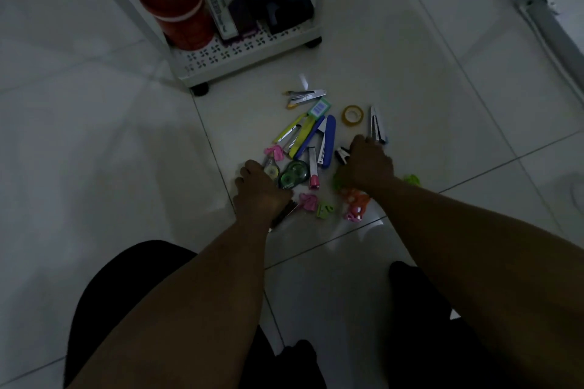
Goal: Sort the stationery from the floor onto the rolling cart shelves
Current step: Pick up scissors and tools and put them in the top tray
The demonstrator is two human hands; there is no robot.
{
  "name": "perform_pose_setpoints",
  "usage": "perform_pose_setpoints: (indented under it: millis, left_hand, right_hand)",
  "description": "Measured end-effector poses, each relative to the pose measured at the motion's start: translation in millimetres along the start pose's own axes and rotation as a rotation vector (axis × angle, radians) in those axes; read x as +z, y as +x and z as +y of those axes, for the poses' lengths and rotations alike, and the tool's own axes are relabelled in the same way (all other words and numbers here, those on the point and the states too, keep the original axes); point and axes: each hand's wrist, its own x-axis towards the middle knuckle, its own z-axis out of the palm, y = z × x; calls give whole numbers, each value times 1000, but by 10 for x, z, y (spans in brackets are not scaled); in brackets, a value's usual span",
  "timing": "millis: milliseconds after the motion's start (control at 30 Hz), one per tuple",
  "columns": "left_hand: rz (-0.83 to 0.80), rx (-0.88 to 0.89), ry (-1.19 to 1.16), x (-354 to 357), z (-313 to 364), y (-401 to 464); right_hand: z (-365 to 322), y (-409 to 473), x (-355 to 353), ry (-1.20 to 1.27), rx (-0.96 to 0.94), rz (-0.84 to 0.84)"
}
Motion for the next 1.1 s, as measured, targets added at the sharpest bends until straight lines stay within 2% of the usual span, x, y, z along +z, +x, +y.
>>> perform_pose_setpoints:
  millis: [133,300,467,600,700,800,933,1100]
  left_hand:
    - [-16,12,-74,53,81,22]
    - [-55,2,-96,98,92,67]
    - [-66,61,-264,95,181,63]
    - [-163,-59,-382,121,210,88]
    - [-167,-91,-465,125,229,114]
    - [-178,-93,-481,158,257,122]
    - [-101,-94,-505,175,310,128]
    - [-97,-325,-794,87,255,184]
  right_hand:
    - [-83,-96,185,235,15,-90]
    - [-80,-188,257,287,13,-92]
    - [-77,-227,189,355,-8,-221]
    - [-196,-315,187,459,-72,-236]
    - [-264,-342,196,482,-67,-262]
    - [-270,-336,230,490,-60,-255]
    - [-284,-314,266,487,-49,-191]
    - [-271,-280,230,485,74,-71]
